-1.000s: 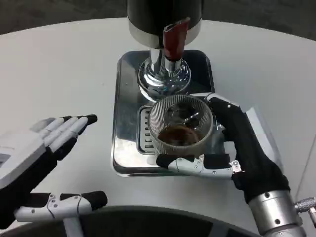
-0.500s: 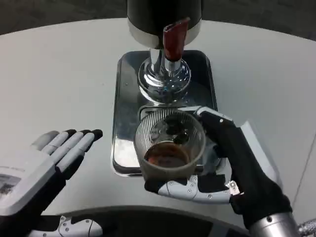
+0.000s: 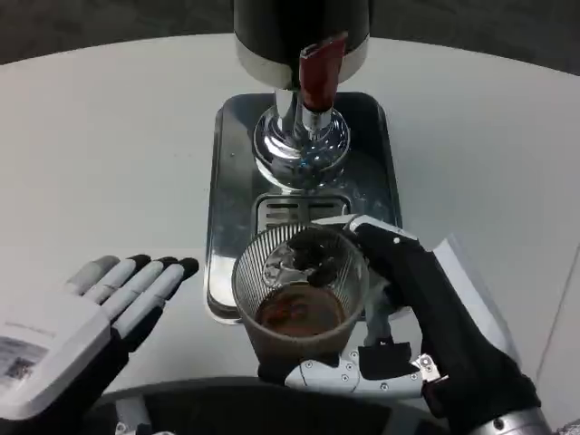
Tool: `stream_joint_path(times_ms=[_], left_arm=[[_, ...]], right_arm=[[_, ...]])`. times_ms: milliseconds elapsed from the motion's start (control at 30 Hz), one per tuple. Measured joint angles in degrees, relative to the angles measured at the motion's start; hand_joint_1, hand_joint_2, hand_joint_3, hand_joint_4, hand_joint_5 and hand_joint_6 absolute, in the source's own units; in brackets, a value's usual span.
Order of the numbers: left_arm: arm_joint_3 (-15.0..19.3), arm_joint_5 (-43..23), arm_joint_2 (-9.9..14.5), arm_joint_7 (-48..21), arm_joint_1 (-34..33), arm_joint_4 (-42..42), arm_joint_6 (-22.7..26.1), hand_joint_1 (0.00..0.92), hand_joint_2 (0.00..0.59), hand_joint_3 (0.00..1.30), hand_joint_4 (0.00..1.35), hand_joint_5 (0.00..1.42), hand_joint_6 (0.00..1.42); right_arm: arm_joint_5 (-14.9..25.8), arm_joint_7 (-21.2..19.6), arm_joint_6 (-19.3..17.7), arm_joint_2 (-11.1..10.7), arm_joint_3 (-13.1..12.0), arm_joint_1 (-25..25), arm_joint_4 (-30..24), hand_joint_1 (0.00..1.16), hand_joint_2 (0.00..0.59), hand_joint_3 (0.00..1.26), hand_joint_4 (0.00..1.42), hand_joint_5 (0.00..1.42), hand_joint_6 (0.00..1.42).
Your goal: Grasp the cup under the faucet to collect the drink, then remove the cup.
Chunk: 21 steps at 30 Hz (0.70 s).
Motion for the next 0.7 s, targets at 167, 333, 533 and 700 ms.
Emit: stream_joint_path(times_ms=[167, 333, 533, 700], left_arm=[[-0.63, 0.0, -0.03, 0.0, 1.7, -0.87, -1.17, 0.0, 0.059, 0.0, 0.0, 0.0, 0.0], [-0.95, 0.03, -0.2, 0.04, 2.59, -1.94, -1.25, 0.0, 0.057, 0.0, 0.0, 0.0, 0.0], [-1.72, 0.08, -0.52, 0.57, 2.77, -2.32, -1.31, 0.0, 0.063, 0.0, 0.0, 0.0, 0.0], [-2.71, 0.36, -0.54, 0.58, 1.98, -3.16, -1.39, 0.0, 0.062, 0.0, 0.0, 0.0, 0.0]], right_arm=[[0.94, 1.58, -0.01, -1.08, -0.47, -0.03, 0.0, 1.1, 0.102, 0.67, 0.87, 0.96, 1.35], [1.77, 2.15, -0.02, -1.21, -0.47, -0.01, -0.22, 1.1, 0.102, 0.67, 0.87, 0.96, 1.35], [1.94, 2.15, -0.17, -1.54, -0.29, 1.37, -2.12, 1.1, 0.102, 0.67, 0.87, 0.96, 1.35], [2.0, 2.15, -0.28, -2.3, -0.33, 3.12, -2.51, 1.1, 0.106, 0.67, 0.87, 0.96, 1.35]])
